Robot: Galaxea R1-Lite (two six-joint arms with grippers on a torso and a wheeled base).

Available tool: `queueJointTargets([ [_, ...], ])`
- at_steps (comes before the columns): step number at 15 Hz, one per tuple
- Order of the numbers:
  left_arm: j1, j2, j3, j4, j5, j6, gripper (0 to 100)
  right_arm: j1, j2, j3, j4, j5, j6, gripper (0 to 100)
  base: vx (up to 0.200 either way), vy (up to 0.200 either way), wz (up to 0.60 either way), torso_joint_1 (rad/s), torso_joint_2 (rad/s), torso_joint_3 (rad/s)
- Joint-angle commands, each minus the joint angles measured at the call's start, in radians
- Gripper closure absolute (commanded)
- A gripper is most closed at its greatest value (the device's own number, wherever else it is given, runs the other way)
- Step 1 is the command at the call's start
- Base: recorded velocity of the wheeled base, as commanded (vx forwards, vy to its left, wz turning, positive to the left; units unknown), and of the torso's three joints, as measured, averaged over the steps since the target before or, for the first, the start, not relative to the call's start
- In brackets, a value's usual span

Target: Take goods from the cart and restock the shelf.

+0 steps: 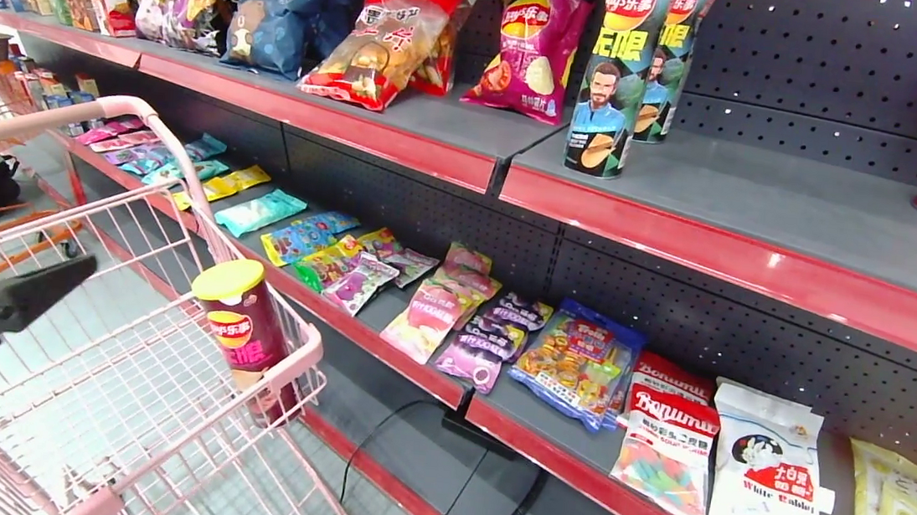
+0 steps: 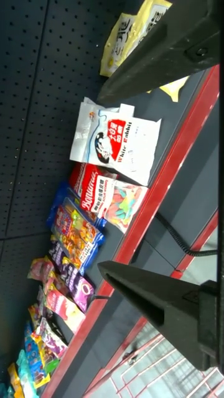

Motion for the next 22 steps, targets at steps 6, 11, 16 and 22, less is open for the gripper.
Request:
queueJointTargets([
  [6, -0.039, 0.578, 0.024, -0.311, -0.146, 0.113, 0, 0.000, 0.001, 0.000, 0.000, 0.000, -0.001, 0, 0.000, 0.000, 0.00, 0.000, 0.00, 0.000],
  [11, -0.108, 0.713, 0.021, -0.417, -0.146, 0.113, 0, 0.000, 0.001, -0.001, 0.001, 0.000, -0.004, 0, 0.000, 0.000, 0.00, 0.000, 0.00, 0.000],
  [16, -0.152, 0.865, 0.019, -0.641, -0.109, 0.114, 0, 0.000, 0.001, -0.001, 0.000, 0.002, -0.004, 0, 0.000, 0.000, 0.00, 0.000, 0.00, 0.000],
  [22, -0.157, 0.787, 0.022, -0.645, -0.086, 0.110, 100, 0.000, 0.001, 0.000, 0.000, 0.003, -0.004, 0, 0.000, 0.000, 0.00, 0.000, 0.00, 0.000],
])
